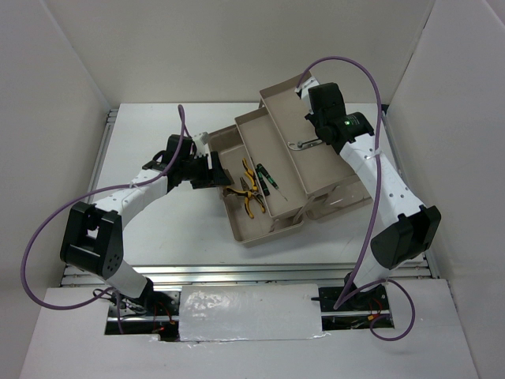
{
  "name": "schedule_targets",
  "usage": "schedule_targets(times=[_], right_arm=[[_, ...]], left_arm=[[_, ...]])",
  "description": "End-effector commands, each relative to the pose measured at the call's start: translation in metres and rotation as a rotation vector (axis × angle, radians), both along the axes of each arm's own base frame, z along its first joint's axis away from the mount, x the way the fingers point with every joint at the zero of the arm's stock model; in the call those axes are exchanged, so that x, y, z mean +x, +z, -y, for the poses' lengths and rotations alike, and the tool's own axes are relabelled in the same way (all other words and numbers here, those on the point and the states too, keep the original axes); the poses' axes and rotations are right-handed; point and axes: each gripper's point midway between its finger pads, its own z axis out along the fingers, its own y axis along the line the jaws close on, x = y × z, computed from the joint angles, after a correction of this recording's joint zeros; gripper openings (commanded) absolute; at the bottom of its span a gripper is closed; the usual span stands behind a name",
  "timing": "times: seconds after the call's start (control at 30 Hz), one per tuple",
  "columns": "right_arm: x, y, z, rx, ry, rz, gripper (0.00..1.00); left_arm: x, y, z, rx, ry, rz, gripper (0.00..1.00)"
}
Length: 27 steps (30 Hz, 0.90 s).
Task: Sort the tools into containers
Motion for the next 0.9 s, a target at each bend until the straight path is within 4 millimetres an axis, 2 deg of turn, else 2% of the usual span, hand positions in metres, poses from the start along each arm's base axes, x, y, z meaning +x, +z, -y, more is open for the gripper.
schedule_targets(times=[0.0, 0.07, 0.17, 0.27, 0.33, 0.37, 0.4, 0.47, 0.5, 0.57, 0.63, 0.7, 0.87], right_arm=[[0.010, 0.049, 0.010, -0.101, -0.008, 0.166, 0.00], [0.011, 0.047, 0.014, -0.119, -0.016, 0.170, 0.00], [0.014, 0.043, 0.024, -0.130, -0.034, 0.168, 0.00], [0.013, 0.039, 0.034, -0.127, -0.050, 0.156, 0.00], [0.014, 0.040, 0.036, -0.122, -0.051, 0.160, 0.00], [0.014, 0.039, 0.038, -0.124, -0.052, 0.159, 0.00], [0.014, 0.040, 0.039, -0.120, -0.056, 0.163, 0.00], [0.015, 0.041, 0.040, -0.118, -0.056, 0.166, 0.00], [0.015, 0.042, 0.042, -0.118, -0.061, 0.167, 0.00], [0.017, 0.043, 0.042, -0.116, -0.057, 0.169, 0.00], [0.017, 0.042, 0.041, -0.113, -0.053, 0.170, 0.00], [0.018, 0.041, 0.042, -0.123, -0.051, 0.173, 0.00], [0.019, 0.039, 0.045, -0.160, -0.051, 0.178, 0.00]], left_arm=[[0.014, 0.042, 0.021, -0.058, -0.048, 0.133, 0.74], [0.016, 0.042, 0.019, -0.043, -0.041, 0.124, 0.76], [0.017, 0.060, 0.013, -0.134, -0.040, 0.171, 0.80], [0.018, 0.084, -0.003, -0.146, -0.010, 0.249, 0.82], [0.026, 0.090, -0.020, -0.071, 0.054, 0.297, 0.77], [0.029, 0.102, -0.027, -0.036, 0.078, 0.337, 0.75], [0.026, 0.095, -0.033, 0.037, 0.081, 0.329, 0.73], [0.037, 0.095, -0.051, 0.165, 0.122, 0.333, 0.68], [0.029, 0.081, -0.060, 0.226, 0.128, 0.261, 0.67], [0.031, 0.079, -0.066, 0.258, 0.108, 0.257, 0.66], [0.034, 0.088, -0.073, 0.224, 0.127, 0.312, 0.68], [0.040, 0.093, -0.074, 0.204, 0.141, 0.343, 0.69], [0.067, 0.076, -0.060, 0.179, 0.119, 0.263, 0.67]])
